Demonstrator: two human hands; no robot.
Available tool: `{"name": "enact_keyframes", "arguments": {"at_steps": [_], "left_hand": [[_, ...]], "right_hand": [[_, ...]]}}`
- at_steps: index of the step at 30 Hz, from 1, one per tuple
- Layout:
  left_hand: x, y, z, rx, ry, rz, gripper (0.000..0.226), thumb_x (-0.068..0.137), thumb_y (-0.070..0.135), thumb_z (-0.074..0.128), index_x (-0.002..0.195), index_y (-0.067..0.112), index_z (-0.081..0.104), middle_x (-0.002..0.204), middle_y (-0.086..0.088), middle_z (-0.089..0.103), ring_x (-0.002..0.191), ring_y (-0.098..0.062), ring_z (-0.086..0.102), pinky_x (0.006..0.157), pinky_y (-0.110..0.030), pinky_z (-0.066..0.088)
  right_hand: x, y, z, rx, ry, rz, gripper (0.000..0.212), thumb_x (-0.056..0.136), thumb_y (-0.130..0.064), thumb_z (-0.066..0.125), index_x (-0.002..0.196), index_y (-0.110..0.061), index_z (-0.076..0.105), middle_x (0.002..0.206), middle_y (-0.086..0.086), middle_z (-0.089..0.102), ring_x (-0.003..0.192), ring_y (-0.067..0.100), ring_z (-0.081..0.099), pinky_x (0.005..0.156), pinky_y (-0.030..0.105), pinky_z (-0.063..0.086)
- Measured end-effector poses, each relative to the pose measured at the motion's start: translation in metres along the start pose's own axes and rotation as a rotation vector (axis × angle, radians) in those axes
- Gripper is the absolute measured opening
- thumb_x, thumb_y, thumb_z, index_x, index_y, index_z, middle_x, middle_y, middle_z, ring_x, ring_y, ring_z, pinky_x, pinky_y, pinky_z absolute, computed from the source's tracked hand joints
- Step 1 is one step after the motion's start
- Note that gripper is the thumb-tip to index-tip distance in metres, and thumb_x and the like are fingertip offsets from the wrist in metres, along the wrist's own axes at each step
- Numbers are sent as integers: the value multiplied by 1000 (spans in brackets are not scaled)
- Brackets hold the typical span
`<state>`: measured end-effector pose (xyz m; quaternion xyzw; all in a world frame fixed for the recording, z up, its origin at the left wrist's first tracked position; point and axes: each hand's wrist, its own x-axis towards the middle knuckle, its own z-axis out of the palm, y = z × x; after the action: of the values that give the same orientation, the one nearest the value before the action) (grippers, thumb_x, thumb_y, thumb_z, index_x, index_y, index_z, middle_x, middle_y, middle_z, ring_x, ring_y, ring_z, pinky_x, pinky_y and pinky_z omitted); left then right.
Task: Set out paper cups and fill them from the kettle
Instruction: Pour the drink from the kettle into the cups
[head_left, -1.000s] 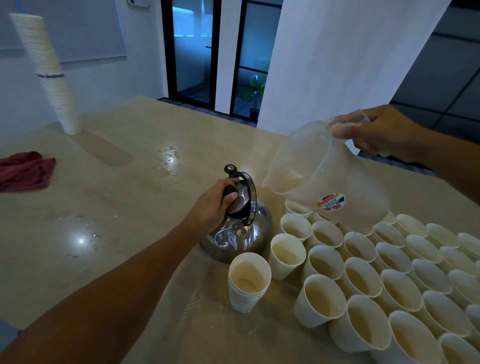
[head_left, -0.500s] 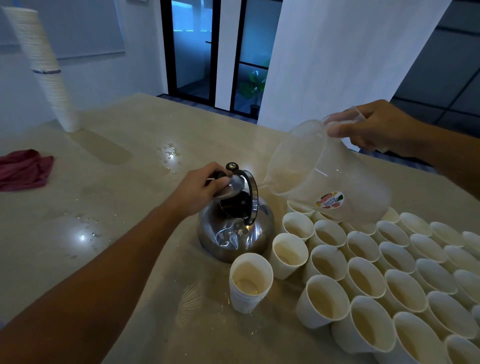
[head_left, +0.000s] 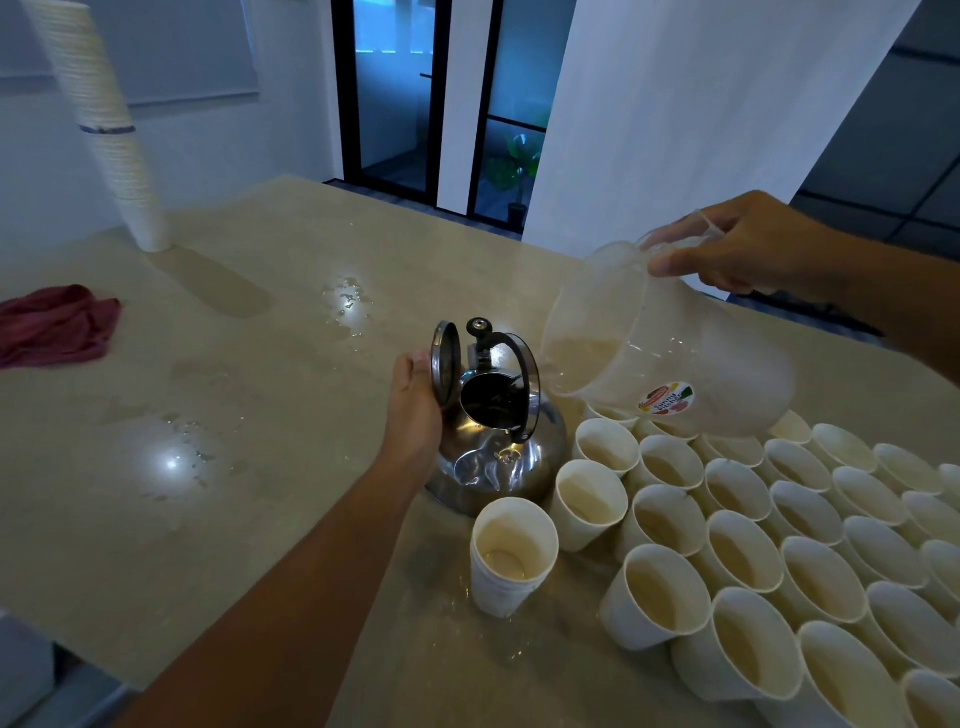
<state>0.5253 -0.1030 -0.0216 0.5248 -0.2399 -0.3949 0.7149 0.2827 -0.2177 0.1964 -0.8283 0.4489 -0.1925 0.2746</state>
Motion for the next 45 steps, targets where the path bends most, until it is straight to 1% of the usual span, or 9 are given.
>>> {"name": "enact_keyframes", "arguments": {"at_steps": [5, 14, 20, 24, 26, 29, 31, 37, 45], "left_hand": [[-3, 0, 6, -16, -21, 2, 28, 105, 39, 37, 94, 24, 58, 99, -14, 66, 96, -30, 65, 100, -56, 49], [-4, -1, 6, 16, -30, 12, 28, 107, 37, 35, 98, 22, 56, 97, -11, 65, 93, -26, 65, 98, -54, 51], [-4, -2, 6, 66, -26, 44, 30, 107, 38, 33, 101, 19, 55, 111, -24, 63, 103, -35, 64, 99, -52, 50], [-4, -3, 5, 77, -34, 68, 31, 108, 38, 31, 103, 17, 54, 107, -20, 66, 94, -26, 66, 89, -40, 54], [-4, -3, 5, 84, -31, 81, 31, 108, 37, 31, 103, 16, 54, 95, -11, 65, 86, -15, 63, 80, -30, 54], [-4, -4, 5, 93, -29, 91, 32, 108, 38, 31, 102, 17, 54, 93, -5, 63, 86, -14, 61, 82, -30, 52], [-4, -4, 5, 95, -22, 96, 32, 108, 38, 30, 103, 17, 54, 93, -6, 62, 86, -14, 61, 83, -31, 51], [-3, -5, 5, 120, -26, 89, 34, 108, 39, 29, 107, 15, 53, 100, -12, 64, 91, -19, 63, 84, -33, 53], [-3, -6, 5, 95, -24, 78, 30, 108, 36, 32, 104, 14, 52, 92, -4, 61, 83, -12, 61, 75, -26, 51]], "right_hand": [[1, -4, 2, -46, -27, -8, 39, 87, -22, 72, 124, -9, 67, 43, -24, 53, 37, -3, 51, 38, 5, 33], [7, -4, 4, -78, -54, -10, 38, 87, -22, 72, 122, -9, 68, 44, -24, 54, 36, -2, 51, 38, 6, 35], [14, -4, 5, -82, -67, -38, 35, 88, -17, 71, 121, -7, 68, 45, -26, 55, 37, -3, 51, 39, 6, 35], [21, -1, 6, -86, -99, -61, 32, 88, -16, 71, 119, -9, 68, 45, -26, 55, 38, -4, 51, 40, 6, 36], [25, 2, 6, -81, -123, -78, 32, 86, -19, 73, 117, -12, 70, 59, -24, 64, 49, -4, 59, 44, 6, 39], [31, 6, 6, -91, -131, -85, 37, 79, -32, 77, 114, -20, 73, 106, -9, 71, 95, 15, 68, 58, 10, 51], [33, 7, 7, -101, -134, -91, 37, 79, -35, 77, 114, -22, 73, 114, -9, 70, 102, 19, 66, 61, 11, 53], [35, 4, 15, -82, -162, -121, 34, 81, -29, 77, 113, -19, 73, 109, -13, 70, 99, 18, 67, 63, 11, 54], [35, -8, 20, -178, -191, -182, 51, 70, -45, 75, 112, -18, 74, 97, -28, 65, 97, 12, 65, 72, 17, 50]]}}
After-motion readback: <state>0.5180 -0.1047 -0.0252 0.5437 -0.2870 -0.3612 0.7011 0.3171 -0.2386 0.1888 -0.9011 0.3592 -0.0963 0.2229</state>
